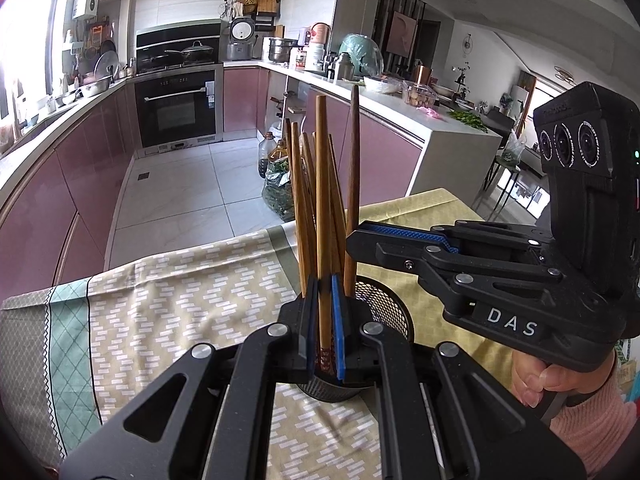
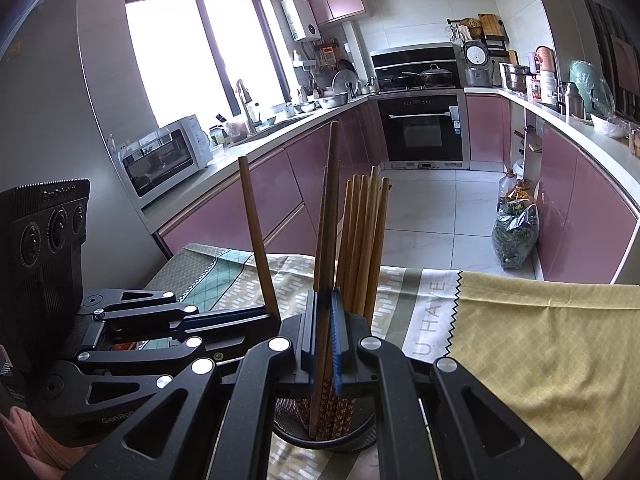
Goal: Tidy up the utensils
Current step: 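Push both held chopsticks down into the cup among the others, then open both tools to release the chopsticks and pull back from the cup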
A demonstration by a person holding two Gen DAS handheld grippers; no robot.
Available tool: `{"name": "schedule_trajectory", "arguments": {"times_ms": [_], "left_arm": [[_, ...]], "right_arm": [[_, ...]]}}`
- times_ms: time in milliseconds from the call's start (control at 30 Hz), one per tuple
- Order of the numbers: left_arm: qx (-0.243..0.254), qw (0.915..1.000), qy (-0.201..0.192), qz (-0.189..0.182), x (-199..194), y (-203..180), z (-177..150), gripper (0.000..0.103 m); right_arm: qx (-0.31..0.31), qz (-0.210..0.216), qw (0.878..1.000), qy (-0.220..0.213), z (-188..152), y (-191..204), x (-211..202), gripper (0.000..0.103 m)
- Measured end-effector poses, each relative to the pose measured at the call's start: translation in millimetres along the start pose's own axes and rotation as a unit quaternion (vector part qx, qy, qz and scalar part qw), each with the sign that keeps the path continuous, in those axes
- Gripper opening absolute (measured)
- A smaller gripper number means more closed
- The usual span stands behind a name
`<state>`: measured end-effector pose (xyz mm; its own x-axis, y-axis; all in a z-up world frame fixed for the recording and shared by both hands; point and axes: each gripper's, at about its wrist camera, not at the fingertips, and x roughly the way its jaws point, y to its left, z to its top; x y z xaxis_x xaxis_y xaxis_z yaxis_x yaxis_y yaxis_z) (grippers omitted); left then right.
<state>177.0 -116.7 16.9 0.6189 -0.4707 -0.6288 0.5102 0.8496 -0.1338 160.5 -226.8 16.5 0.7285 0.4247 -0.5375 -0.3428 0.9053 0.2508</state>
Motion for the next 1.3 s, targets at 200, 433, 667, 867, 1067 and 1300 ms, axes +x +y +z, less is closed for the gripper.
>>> {"name": "schedule_trajectory", "arguments": {"times_ms": [200,433,667,867,1067,1300], "left_arm": [[0.0,1.0,0.004,0.003,6,1,5,0.007],[0.0,1.0,0.009,0.002,11,-1,8,0.007],[-0.003,0.9998,0.017,0.0,19,0,8,0.007],[-0.003,0.9998,0.019,-0.002,22,0,10,0.007],[-0.006,0.9998,0.02,-0.003,22,2,7,0.007],[-0.008,0.9997,0.021,-0.005,23,6,4,0.007]], "right_arm": [[0.002,-0.002,1.0,0.004,0,-3,4,0.005],[0.009,-0.001,1.0,0.008,2,-6,8,0.005],[0.012,0.0,1.0,0.011,3,-7,11,0.005],[0.014,0.002,1.0,0.011,4,-7,12,0.005],[0.018,0.0,1.0,0.013,4,-8,16,0.006],[0.022,-0.001,1.0,0.015,3,-9,19,0.007]]}}
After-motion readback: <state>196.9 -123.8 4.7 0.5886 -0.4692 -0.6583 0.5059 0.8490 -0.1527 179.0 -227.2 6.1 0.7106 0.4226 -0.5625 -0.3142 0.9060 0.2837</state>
